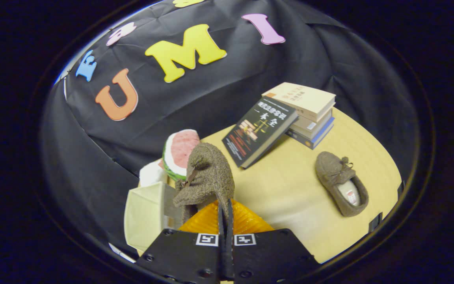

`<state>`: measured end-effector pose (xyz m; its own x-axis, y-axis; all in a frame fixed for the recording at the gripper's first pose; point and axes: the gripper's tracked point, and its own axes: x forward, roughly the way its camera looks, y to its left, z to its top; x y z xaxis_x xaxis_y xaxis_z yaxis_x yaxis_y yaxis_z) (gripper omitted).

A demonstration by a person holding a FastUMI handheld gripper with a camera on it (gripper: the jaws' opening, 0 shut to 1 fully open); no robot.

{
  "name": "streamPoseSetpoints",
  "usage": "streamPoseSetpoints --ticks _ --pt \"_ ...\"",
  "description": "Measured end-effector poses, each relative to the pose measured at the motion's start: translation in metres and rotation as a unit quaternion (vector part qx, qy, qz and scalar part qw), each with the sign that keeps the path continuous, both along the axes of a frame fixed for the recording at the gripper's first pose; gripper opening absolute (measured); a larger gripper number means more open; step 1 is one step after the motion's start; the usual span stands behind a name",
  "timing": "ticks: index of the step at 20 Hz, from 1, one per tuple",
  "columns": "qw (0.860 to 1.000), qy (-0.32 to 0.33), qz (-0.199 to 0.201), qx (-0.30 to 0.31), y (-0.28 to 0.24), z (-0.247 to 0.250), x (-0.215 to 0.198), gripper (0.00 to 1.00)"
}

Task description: Open the storage box then place both shoes into the box .Put the left shoe in first, then the right shoe, with the right side of both shoes facing outward in a uniform manner.

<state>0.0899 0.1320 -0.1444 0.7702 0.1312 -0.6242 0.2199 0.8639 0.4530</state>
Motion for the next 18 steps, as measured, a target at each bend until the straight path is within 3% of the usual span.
streamPoseSetpoints --ticks 5,9,18 --pt "0.999 -0.018 0.028 0.022 0.107 0.036 0.013 0.00" --pt "0.999 -0.005 0.044 0.031 0.179 0.027 0.016 0.00" --pt "0.995 0.072 0.048 0.054 0.253 -0.030 0.004 0.00"
